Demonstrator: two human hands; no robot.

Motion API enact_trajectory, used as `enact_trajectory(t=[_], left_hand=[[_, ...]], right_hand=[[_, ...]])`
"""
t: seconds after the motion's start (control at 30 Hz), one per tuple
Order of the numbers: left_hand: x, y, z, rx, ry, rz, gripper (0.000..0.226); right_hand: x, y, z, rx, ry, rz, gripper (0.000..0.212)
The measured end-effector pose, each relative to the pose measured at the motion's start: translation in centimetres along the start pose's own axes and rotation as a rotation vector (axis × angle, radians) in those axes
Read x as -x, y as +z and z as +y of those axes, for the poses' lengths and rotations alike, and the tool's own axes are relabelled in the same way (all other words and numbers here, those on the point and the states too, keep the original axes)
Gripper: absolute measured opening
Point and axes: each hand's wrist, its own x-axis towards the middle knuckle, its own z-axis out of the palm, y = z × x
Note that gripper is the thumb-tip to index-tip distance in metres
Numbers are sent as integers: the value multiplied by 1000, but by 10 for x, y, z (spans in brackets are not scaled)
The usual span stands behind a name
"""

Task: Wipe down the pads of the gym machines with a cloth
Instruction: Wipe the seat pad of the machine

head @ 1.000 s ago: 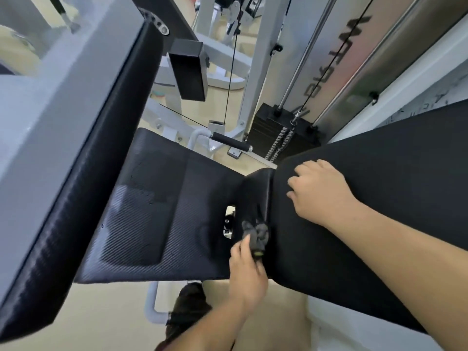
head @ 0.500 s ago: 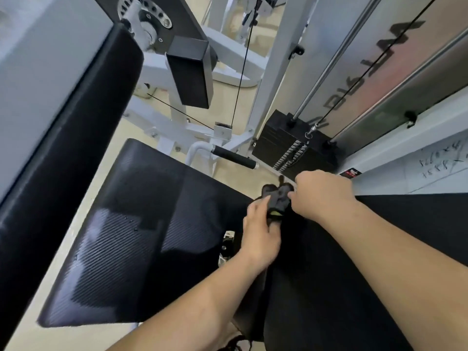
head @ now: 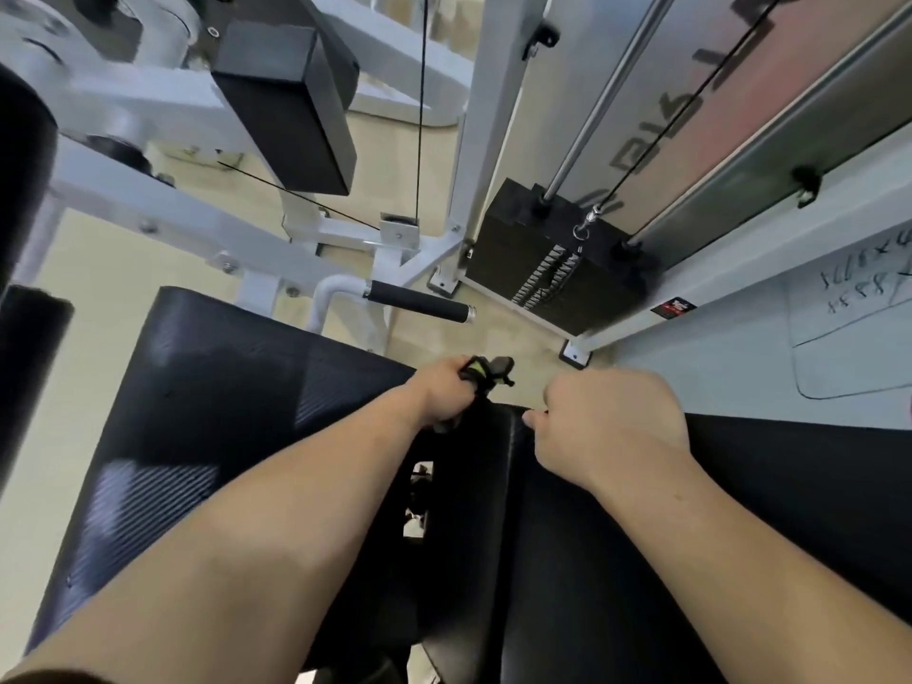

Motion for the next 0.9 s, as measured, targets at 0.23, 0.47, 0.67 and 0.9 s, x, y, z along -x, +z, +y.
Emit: enact_trajectory(t=[0.23, 0.47, 0.67, 0.9], left_hand=[[5, -7, 42, 12, 148, -217, 26], [-3, -3, 33, -58, 151, -170, 26], [8, 33, -54, 187, -29, 283, 55], [126, 112, -83, 286, 46, 389, 59]], right_hand=[[1, -1, 1, -32, -63, 45, 33], [-1, -2, -1, -20, -59, 25, 28], [-2, 1, -2, -3, -46, 76, 31], [21, 21, -17, 111, -150, 461, 19]])
